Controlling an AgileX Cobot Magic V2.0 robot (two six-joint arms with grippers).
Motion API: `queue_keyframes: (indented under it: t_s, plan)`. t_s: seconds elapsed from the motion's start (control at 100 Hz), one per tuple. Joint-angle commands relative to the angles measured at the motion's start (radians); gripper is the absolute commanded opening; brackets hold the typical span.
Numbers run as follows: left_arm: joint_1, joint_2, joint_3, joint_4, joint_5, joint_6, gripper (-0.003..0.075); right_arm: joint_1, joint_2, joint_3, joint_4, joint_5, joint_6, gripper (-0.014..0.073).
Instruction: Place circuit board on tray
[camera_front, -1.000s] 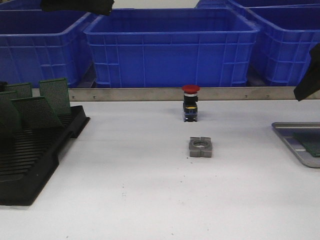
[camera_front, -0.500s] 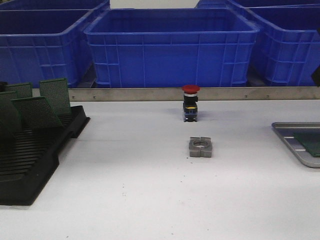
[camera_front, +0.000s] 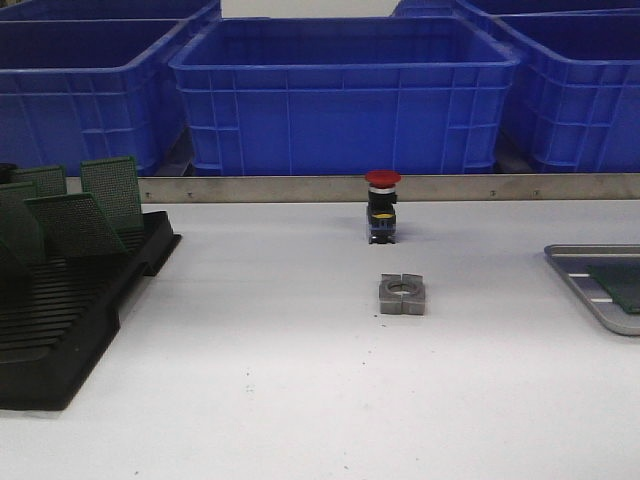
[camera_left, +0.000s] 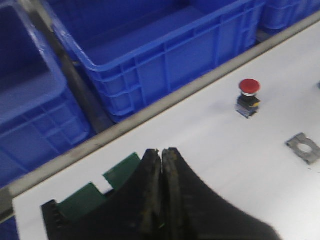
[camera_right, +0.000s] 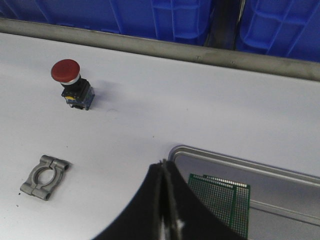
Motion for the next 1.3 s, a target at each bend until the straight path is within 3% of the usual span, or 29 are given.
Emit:
queue_keyframes:
  t_s: [0.0,0.32,0.59,0.89,1.29]
  plan:
    - [-0.039,-0.077,0.004,0.02,-0.167,-0.071,-0.0018,0.034,-0.103,0.022,0.03,-0.113,-0.033,-0.0059]
    - [-0.064,-0.331,0.293,-0.065,-0.467,-0.073,-0.0018,0.113,-0.4,0.239,0.03,-0.292,-0.033,-0.0059]
    - [-0.064,-0.627,0.516,-0.065,-0.472,-0.073,-0.0017,0.118,-0.683,0.417,0.03,-0.286,-0.033,-0.0059]
    - [-0.064,-0.933,0.683,-0.086,-0.474,-0.073,-0.0017,0.118,-0.946,0.519,0.03,-0.156,-0.033,-0.0059]
    - [-0.064,-0.993,0.71,-0.086,-0.476,-0.073,-0.0017,0.118,-0.975,0.519,0.03,-0.142,-0.033,-0.0059]
